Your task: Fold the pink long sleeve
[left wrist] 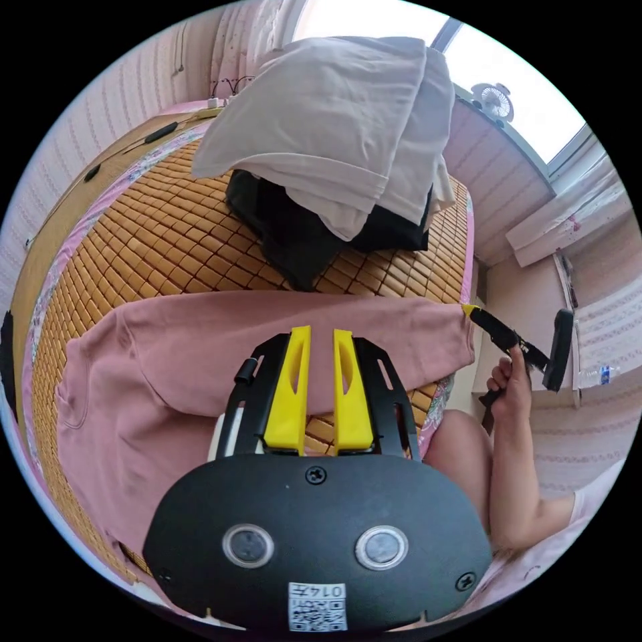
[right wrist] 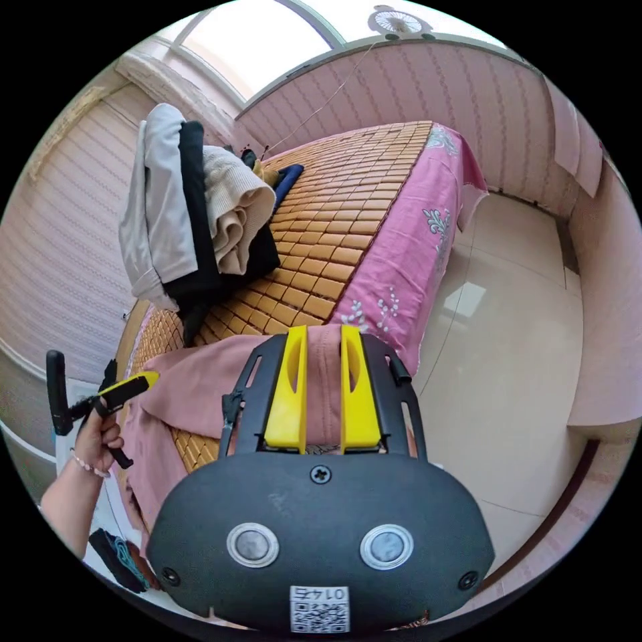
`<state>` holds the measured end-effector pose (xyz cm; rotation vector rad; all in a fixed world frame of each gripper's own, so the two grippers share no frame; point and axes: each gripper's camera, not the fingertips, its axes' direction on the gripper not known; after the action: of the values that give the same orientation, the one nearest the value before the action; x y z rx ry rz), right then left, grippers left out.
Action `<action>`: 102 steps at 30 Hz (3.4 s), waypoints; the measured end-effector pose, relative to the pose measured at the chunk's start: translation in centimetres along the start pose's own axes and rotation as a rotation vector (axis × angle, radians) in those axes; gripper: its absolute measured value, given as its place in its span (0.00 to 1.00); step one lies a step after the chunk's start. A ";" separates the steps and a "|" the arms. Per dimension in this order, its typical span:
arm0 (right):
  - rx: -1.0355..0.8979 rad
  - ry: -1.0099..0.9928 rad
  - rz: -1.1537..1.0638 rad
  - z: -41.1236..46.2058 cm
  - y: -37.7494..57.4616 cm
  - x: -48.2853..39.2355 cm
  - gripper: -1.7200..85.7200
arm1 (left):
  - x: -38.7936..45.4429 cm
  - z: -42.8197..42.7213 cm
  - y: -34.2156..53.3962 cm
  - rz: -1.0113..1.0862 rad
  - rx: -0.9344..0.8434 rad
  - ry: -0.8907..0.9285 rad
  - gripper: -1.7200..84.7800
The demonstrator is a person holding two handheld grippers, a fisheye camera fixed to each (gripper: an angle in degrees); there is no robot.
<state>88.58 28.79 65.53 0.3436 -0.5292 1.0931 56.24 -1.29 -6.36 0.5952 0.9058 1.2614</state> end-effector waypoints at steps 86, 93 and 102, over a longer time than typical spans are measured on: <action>-0.383 -0.391 -1.027 7.3 47.0 -38.7 0.02 | -5.5 -45.2 87.6 -0.807 0.383 -0.045 0.01; -0.506 -0.416 -1.329 10.6 60.5 -50.9 0.05 | -10.5 -51.1 99.5 -0.971 0.460 -0.200 0.01; -0.655 -0.452 -1.708 16.3 76.8 -68.6 0.10 | -17.4 -56.4 108.9 -1.090 0.495 -0.351 0.07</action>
<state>-9.10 2.00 40.88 0.3117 -0.6921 -0.8273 -50.97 1.72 55.68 0.5448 1.0170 -0.0542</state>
